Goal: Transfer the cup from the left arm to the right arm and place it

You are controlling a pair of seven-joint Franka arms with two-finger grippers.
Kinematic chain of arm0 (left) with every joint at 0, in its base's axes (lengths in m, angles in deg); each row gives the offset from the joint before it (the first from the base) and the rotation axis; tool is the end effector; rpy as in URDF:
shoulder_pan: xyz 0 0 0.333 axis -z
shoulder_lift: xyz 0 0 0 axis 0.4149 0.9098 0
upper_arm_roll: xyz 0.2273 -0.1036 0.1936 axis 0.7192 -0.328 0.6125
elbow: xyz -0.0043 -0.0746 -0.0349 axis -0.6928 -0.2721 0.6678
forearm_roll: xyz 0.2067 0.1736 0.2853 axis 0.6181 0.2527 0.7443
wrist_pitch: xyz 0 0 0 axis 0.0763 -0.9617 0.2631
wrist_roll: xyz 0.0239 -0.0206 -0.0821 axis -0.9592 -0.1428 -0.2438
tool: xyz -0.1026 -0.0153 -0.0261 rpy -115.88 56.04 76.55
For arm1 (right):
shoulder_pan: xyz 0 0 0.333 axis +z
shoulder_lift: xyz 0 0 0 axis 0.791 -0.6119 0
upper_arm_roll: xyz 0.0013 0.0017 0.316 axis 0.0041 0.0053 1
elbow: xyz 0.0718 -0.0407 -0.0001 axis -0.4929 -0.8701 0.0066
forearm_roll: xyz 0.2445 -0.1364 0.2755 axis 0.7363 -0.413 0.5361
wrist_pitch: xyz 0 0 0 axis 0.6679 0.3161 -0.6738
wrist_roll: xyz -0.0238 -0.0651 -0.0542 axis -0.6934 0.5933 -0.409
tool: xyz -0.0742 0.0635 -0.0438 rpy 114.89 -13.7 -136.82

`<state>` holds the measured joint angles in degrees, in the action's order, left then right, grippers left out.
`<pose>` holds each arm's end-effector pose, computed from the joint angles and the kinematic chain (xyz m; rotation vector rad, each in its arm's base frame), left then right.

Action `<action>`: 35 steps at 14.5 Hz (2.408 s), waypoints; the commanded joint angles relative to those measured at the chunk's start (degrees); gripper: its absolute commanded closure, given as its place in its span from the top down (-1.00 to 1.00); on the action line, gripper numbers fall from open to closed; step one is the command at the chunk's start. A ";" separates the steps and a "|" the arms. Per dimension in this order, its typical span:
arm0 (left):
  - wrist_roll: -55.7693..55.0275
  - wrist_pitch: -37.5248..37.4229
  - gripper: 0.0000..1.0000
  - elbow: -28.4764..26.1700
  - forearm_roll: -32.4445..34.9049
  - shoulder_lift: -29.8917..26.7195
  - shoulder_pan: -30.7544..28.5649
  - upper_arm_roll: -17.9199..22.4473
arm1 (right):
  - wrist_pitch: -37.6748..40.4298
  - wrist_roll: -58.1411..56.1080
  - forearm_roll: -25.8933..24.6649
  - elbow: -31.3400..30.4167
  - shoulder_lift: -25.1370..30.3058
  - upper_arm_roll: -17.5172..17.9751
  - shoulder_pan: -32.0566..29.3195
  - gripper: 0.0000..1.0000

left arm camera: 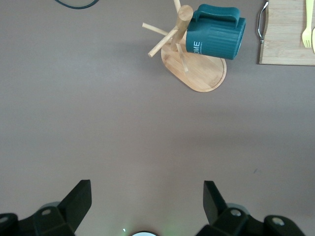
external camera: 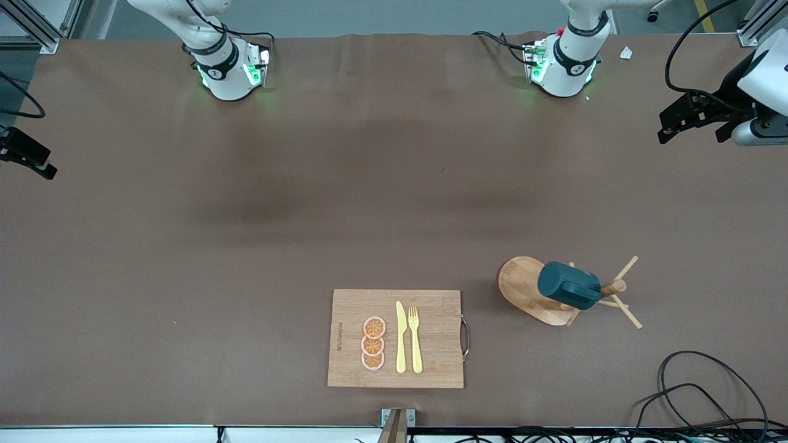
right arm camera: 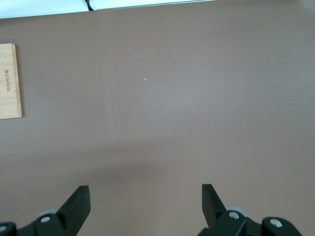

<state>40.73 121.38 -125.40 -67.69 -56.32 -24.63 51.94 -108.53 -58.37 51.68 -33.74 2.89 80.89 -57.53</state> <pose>0.5214 -0.0540 0.6540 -3.1386 -0.0169 0.0173 0.5476 -0.0608 0.6473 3.1117 -0.1418 0.1853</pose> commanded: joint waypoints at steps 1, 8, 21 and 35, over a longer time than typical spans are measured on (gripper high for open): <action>1.13 -0.01 1.00 0.95 1.09 0.40 -0.15 0.00 | 0.00 -0.83 1.26 -0.85 0.74 0.65 -1.34 1.00; -1.32 0.68 1.00 6.56 0.57 7.06 -0.06 0.00 | 0.00 -0.83 1.26 -0.85 0.74 0.65 -1.34 1.00; -45.86 17.63 1.00 11.41 -12.00 25.26 0.11 0.00 | -0.09 -0.83 1.26 -0.93 0.74 0.65 -1.34 1.00; -70.33 31.80 1.00 11.23 -21.41 35.03 2.14 -0.35 | -0.18 -0.83 1.26 -0.93 0.74 0.65 -1.34 1.00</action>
<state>-28.72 153.13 -115.51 -88.69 -22.09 -22.55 51.44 -108.49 -58.37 51.68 -33.77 2.89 80.85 -57.54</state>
